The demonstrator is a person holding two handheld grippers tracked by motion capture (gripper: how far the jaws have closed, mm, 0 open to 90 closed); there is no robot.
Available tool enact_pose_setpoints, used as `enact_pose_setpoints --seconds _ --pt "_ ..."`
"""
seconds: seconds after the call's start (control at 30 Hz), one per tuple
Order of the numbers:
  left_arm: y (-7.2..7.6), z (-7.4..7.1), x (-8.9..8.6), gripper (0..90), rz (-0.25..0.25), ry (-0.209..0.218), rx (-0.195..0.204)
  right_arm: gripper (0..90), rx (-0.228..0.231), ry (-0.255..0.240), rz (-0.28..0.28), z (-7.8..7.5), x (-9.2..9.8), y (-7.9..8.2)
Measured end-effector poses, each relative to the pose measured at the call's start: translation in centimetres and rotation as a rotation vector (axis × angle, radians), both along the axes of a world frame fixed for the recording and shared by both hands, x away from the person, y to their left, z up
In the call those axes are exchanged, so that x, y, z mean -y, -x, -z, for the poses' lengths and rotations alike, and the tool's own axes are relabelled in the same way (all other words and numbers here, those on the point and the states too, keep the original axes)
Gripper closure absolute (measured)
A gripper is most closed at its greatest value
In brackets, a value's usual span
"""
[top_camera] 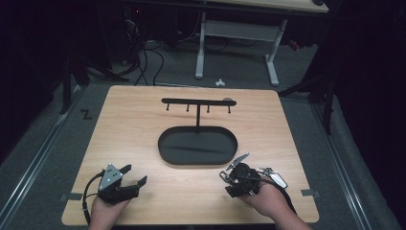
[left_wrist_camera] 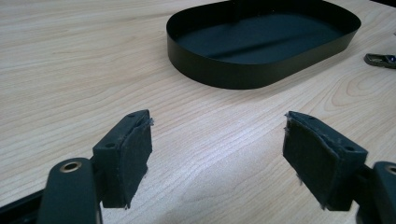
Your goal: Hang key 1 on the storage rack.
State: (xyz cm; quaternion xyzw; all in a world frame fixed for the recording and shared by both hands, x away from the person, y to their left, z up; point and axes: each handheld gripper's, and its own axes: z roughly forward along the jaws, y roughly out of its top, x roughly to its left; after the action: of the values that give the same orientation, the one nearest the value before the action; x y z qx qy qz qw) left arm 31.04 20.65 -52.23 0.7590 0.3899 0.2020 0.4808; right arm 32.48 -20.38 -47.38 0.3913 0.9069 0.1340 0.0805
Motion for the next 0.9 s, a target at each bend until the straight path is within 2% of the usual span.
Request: enact_pose_setpoints --seconds 0.1,0.17,0.2,0.27,0.37,0.43,0.6,0.7,0.73,0.9 --pt "0.1 -0.1 -0.1 25.4 0.005 0.021 -0.009 39.8 -0.044 0.039 0.002 0.2 -0.3 -0.7" --pt "0.1 -0.1 -0.1 25.7 0.010 0.026 -0.013 39.3 -0.051 0.052 -0.001 0.2 -0.3 -0.8" --pt "0.1 -0.2 -0.1 25.9 0.012 0.026 -0.013 38.4 -0.075 0.086 -0.012 0.4 -0.5 -1.2" --pt "0.1 -0.1 0.1 25.9 0.019 0.011 -0.011 38.0 -0.093 0.102 -0.014 0.5 -0.6 -1.6" --pt "0.0 -0.1 0.2 25.9 0.026 0.005 -0.011 36.1 -0.123 0.102 0.002 0.5 -0.8 -2.1" --pt "0.0 -0.1 0.4 25.8 0.033 -0.003 -0.013 35.4 -0.174 0.119 0.016 0.4 -1.1 -3.1" --pt "0.1 -0.1 0.4 25.7 0.040 -0.007 -0.013 38.5 -0.202 0.153 0.044 0.4 -1.5 -4.1" --pt "0.0 -0.1 0.3 25.8 0.038 0.005 -0.018 39.0 -0.206 0.180 0.006 0.6 -1.6 -4.7" --pt "0.0 -0.1 0.3 25.8 0.036 0.008 -0.017 39.2 -0.216 0.182 0.028 0.7 -1.7 -4.6" --pt "-0.1 -0.1 0.5 25.7 0.045 0.001 -0.023 42.4 -0.242 0.215 0.008 1.2 -2.1 -4.7"
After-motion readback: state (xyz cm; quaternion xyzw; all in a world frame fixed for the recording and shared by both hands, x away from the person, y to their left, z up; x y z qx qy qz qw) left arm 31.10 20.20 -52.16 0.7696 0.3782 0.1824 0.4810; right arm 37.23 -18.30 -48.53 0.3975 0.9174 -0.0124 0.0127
